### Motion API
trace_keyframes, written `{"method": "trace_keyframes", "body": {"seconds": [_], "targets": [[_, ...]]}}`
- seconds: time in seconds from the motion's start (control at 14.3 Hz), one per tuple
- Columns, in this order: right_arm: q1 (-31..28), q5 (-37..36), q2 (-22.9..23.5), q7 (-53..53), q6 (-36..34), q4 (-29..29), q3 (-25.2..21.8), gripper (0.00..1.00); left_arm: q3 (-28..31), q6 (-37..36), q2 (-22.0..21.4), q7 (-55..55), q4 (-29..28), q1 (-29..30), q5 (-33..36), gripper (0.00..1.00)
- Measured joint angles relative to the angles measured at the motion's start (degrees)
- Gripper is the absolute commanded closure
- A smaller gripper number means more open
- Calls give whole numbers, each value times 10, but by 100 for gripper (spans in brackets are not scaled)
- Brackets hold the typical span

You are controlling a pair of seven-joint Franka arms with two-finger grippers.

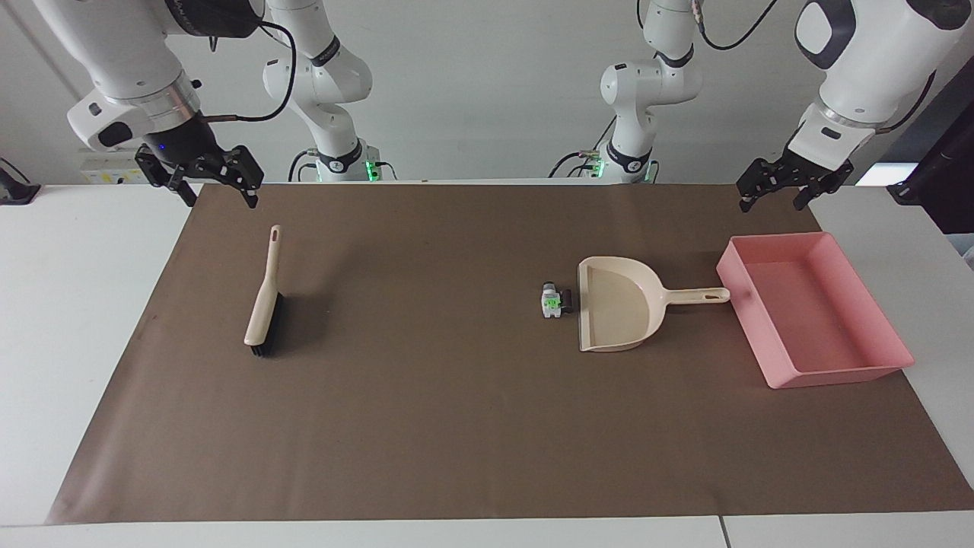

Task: Clean e-waste and dump in bin

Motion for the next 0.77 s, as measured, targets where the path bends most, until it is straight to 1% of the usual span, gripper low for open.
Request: {"method": "trace_keyframes", "body": {"seconds": [0.77], "targets": [[0,0,-3,0,-1,0,0,0,1,16,0,0,1,1,1,2]]}}
